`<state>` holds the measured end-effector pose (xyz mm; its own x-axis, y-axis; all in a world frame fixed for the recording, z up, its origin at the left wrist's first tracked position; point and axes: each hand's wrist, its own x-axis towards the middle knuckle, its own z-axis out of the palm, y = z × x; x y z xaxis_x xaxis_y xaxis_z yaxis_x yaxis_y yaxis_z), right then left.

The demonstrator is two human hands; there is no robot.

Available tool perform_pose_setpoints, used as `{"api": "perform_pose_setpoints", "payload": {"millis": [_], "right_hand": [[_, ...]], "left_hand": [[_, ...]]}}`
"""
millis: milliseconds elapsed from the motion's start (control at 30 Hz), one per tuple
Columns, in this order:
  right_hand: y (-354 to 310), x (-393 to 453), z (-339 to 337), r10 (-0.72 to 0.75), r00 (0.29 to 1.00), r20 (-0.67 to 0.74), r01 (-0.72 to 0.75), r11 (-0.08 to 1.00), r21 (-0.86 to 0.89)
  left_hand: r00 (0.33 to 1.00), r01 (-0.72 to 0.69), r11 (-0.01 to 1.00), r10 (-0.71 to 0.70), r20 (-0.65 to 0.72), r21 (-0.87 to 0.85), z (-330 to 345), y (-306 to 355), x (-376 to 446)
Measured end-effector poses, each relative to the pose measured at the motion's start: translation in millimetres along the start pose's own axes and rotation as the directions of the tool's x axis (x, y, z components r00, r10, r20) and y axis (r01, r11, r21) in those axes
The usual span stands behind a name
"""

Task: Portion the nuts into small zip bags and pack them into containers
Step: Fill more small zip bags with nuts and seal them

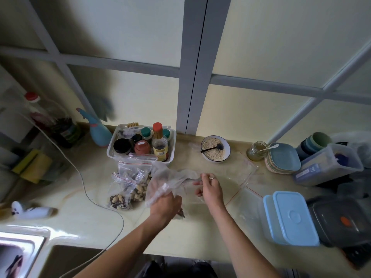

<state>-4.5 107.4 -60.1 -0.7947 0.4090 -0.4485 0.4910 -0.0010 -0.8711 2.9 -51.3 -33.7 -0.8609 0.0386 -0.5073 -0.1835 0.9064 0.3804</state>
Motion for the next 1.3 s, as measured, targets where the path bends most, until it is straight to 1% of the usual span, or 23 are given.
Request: {"api": "perform_pose_setpoints", "payload": {"millis": [67, 133, 200, 300, 367, 467, 600, 667, 767, 867, 933, 1033, 1067, 1167, 1233, 1300], "right_hand": [[-4.4, -3.7, -0.5, -0.035, 0.999, 0.001, 0.035, 0.998, -0.050], [-6.5, -6.2, -0.7, -0.062, 0.998, 0.003, 0.062, 0.995, -0.079], [-10.0, -8.2, -1.3, -0.092, 0.996, -0.018, 0.089, 0.991, -0.099], [-13.3, -7.8, -4.2, -0.142, 0.987, -0.077, 0.130, 0.981, -0.143], [-17.0, -7.9, -7.9, -0.164, 0.980, -0.112, 0.148, 0.979, -0.140], [-25.6, -8.7, -15.9, -0.189, 0.969, -0.157, 0.172, 0.979, -0.112], [-32.8, -7.7, -28.3, -0.205, 0.956, -0.211, 0.193, 0.978, -0.077], [-33.4, -6.4, -33.1, -0.216, 0.949, -0.230, 0.206, 0.976, -0.066], [-37.7, -6.1, -38.6, -0.216, 0.941, -0.261, 0.215, 0.976, -0.033], [-43.9, -7.4, -43.3, -0.212, 0.938, -0.275, 0.210, 0.977, -0.037], [-47.2, -8.6, -46.0, -0.211, 0.943, -0.259, 0.211, 0.977, -0.028], [-50.5, -10.2, -48.5, -0.217, 0.951, -0.220, 0.213, 0.976, -0.040], [-50.8, -10.7, -48.9, -0.220, 0.954, -0.204, 0.216, 0.975, -0.044], [-51.9, -12.7, -49.8, -0.237, 0.960, -0.148, 0.232, 0.971, -0.056], [-53.0, -13.3, -50.0, -0.253, 0.961, -0.111, 0.247, 0.967, -0.068], [-55.6, -13.7, -50.2, -0.276, 0.958, -0.071, 0.270, 0.959, -0.085]], "left_hand": [[0.995, 0.041, 0.998, -0.037, 0.089, -0.046, 1.3, -10.4, 10.4], [0.988, 0.053, 0.997, -0.043, 0.146, -0.062, 2.7, -18.0, 18.2], [0.971, 0.093, 0.992, -0.073, 0.228, -0.080, 0.5, -19.8, 22.3], [0.959, 0.129, 0.985, -0.094, 0.267, -0.117, 0.8, -18.9, 28.5], [0.966, 0.103, 0.986, -0.069, 0.248, -0.130, 1.0, -18.0, 29.4], [0.975, 0.040, 0.994, -0.017, 0.222, -0.098, 3.5, -19.4, 32.2], [0.972, -0.004, 0.996, 0.026, 0.232, -0.094, 10.8, -25.8, 43.6], [0.972, -0.009, 0.997, 0.027, 0.234, -0.079, 15.4, -29.0, 49.4], [0.980, 0.000, 0.996, 0.017, 0.198, -0.088, 9.6, -22.9, 40.6], [0.983, 0.032, 0.996, -0.017, 0.184, -0.081, 7.4, -18.4, 34.2], [0.985, 0.020, 0.997, -0.006, 0.172, -0.081, 7.8, -16.2, 33.1], [0.993, -0.019, 0.997, 0.029, 0.117, -0.078, 6.5, -12.3, 33.1], [0.992, -0.021, 0.995, 0.032, 0.122, -0.095, 5.1, -10.8, 33.0], [0.986, -0.040, 0.973, 0.075, 0.149, -0.226, 13.4, -10.5, 40.9], [0.983, -0.040, 0.958, 0.089, 0.162, -0.285, 22.5, -16.7, 50.3], [0.984, -0.051, 0.947, 0.102, 0.144, -0.318, 22.8, -14.7, 48.8]]}}
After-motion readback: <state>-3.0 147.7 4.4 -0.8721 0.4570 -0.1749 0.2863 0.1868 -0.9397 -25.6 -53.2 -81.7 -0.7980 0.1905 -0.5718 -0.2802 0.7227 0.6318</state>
